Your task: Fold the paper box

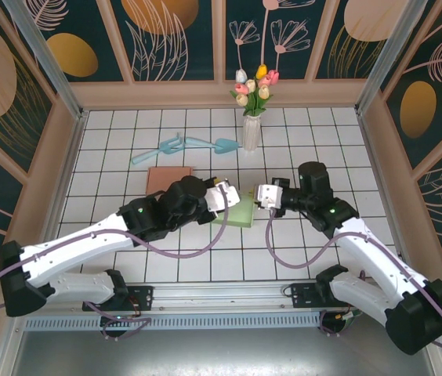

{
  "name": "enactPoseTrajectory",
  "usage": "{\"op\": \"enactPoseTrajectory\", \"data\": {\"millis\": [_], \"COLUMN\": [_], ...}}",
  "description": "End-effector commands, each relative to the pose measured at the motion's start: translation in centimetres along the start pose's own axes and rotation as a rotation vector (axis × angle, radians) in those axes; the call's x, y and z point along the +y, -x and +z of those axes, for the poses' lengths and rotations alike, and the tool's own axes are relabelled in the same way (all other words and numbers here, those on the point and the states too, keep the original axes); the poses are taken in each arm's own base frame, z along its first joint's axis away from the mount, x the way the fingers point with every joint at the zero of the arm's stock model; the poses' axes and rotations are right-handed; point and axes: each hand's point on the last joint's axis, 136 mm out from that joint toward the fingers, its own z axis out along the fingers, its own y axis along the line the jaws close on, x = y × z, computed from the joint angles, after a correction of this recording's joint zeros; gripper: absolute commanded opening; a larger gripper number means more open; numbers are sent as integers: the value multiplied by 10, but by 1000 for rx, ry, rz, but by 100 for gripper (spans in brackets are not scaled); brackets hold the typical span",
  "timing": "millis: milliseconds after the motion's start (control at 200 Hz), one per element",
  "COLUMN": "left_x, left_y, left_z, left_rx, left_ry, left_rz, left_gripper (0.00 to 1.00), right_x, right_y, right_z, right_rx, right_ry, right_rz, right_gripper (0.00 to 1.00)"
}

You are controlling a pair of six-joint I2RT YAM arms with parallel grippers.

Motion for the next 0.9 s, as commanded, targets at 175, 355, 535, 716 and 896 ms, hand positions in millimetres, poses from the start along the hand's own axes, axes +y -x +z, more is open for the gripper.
{"op": "enactPoseTrajectory", "data": {"millis": [175,355,535,716,896], "left_x": [110,123,103,95,91], "left_y": [-8,-132,-150,-126,-128], "left_z": [-72,-35,10,36,51], "left_rx": [-338,-109,-37,-49,14], "left_ry": [433,542,403,257,224], "left_rz": [-606,-982,-1041,-1036,-1048], "left_gripper": [60,56,59,56,56], "right_x": [-17,-16,-17,-18,-22], "right_y": [-3,-13,-2,-7,-10], "right_z": [-11,-14,-12,-4,-1], "right_rx": [-35,-31,-89,-74,-57], "right_ry": [-76,-79,-54,-26,-38], "right_rz": [45,72,119,149,155], "right_gripper": [0,0,0,0,0]}}
